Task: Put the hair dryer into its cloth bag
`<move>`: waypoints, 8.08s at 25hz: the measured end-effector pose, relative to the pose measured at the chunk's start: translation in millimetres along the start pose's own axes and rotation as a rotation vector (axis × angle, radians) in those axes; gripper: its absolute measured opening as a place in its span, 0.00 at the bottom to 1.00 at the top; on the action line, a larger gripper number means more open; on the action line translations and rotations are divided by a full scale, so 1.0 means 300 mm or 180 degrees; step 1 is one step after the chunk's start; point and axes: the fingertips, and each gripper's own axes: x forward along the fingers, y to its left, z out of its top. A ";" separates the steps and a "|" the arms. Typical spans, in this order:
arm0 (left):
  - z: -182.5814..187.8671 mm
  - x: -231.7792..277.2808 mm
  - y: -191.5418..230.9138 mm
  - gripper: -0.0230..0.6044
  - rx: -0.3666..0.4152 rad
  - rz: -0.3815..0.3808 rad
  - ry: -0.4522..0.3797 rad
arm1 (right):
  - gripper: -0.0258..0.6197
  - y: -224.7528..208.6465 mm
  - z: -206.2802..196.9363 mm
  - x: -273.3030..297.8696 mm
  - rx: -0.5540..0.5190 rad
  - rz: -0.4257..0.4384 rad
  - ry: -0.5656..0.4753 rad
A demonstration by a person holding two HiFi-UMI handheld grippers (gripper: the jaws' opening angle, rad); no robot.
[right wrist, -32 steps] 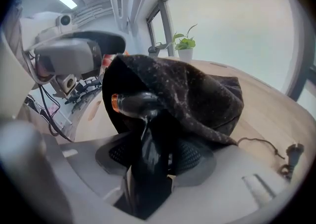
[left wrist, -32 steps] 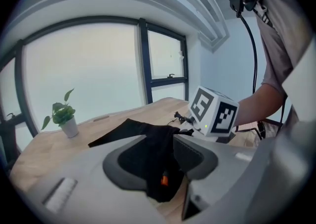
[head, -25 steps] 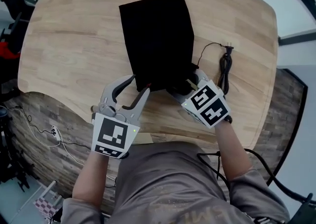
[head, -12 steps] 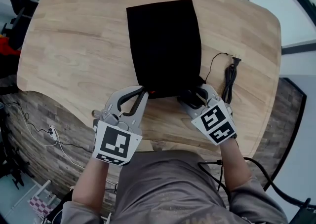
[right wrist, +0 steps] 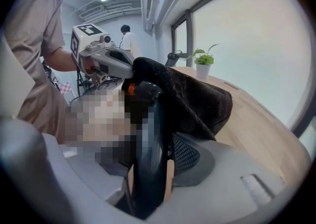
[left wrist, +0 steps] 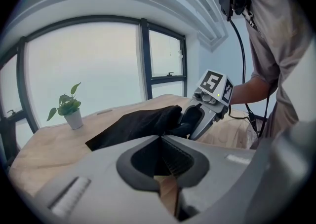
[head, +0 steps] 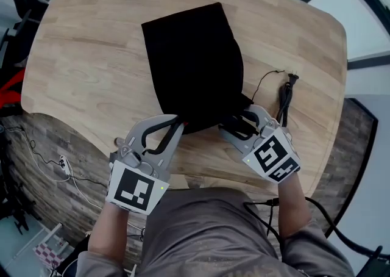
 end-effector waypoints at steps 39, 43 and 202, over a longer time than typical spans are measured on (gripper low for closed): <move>-0.080 -0.042 0.034 0.06 -0.0874 0.0207 0.0095 | 0.36 -0.107 0.045 -0.081 0.0296 -0.1161 -0.0129; -0.077 -0.045 0.036 0.06 -0.0848 0.0229 0.0145 | 0.30 -0.137 0.041 -0.053 0.0051 -0.1234 -0.0017; -0.339 -0.095 0.329 0.44 -0.0606 0.0655 0.0281 | 0.21 -0.012 0.182 0.131 -0.0398 -0.1165 0.0144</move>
